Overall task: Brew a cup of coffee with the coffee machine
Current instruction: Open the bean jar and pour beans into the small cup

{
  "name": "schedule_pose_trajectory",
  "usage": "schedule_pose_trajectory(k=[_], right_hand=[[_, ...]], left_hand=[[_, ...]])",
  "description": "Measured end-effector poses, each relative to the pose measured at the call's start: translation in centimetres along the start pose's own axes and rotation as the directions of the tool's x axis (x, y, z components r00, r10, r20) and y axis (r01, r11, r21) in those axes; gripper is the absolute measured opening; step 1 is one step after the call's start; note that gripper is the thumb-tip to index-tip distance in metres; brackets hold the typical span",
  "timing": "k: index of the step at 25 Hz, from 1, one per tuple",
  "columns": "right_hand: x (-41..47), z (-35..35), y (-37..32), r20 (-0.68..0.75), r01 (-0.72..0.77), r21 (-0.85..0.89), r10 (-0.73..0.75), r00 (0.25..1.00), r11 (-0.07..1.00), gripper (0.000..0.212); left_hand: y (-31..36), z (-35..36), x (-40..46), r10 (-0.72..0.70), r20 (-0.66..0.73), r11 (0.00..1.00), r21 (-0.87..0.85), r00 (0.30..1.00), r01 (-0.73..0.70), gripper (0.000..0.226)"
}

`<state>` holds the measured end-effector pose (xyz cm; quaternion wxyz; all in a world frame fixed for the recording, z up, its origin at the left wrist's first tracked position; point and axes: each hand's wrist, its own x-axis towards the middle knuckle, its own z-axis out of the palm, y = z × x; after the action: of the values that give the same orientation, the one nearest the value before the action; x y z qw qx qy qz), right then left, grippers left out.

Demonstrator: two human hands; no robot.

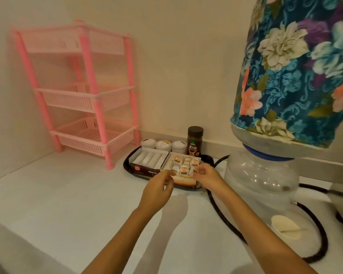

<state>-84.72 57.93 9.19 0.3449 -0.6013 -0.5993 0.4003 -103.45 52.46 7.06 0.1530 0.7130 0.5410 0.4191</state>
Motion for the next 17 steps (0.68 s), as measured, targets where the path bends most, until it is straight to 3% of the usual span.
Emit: schedule_pose_trajectory(k=[9, 13, 17], right_hand=[[14.2, -0.3, -1.2, -0.244, -0.031, 0.077, 0.049, 0.968, 0.997, 0.065], [19.8, 0.2, 0.4, -0.326, -0.095, 0.079, 0.115, 0.938, 0.992, 0.093], [24.0, 0.7, 1.3, -0.332, -0.091, 0.119, 0.126, 0.935, 0.989, 0.107]], left_hand=[[-5.4, 0.9, 18.0, 0.035, 0.081, 0.995, 0.091, 0.996, -0.042, 0.033], [-7.5, 3.2, 24.9, 0.032, 0.240, 0.989, 0.134, 0.970, -0.066, 0.051], [-8.4, 6.3, 31.1, 0.002, 0.445, 0.988, 0.135, 0.895, -0.070, 0.080]])
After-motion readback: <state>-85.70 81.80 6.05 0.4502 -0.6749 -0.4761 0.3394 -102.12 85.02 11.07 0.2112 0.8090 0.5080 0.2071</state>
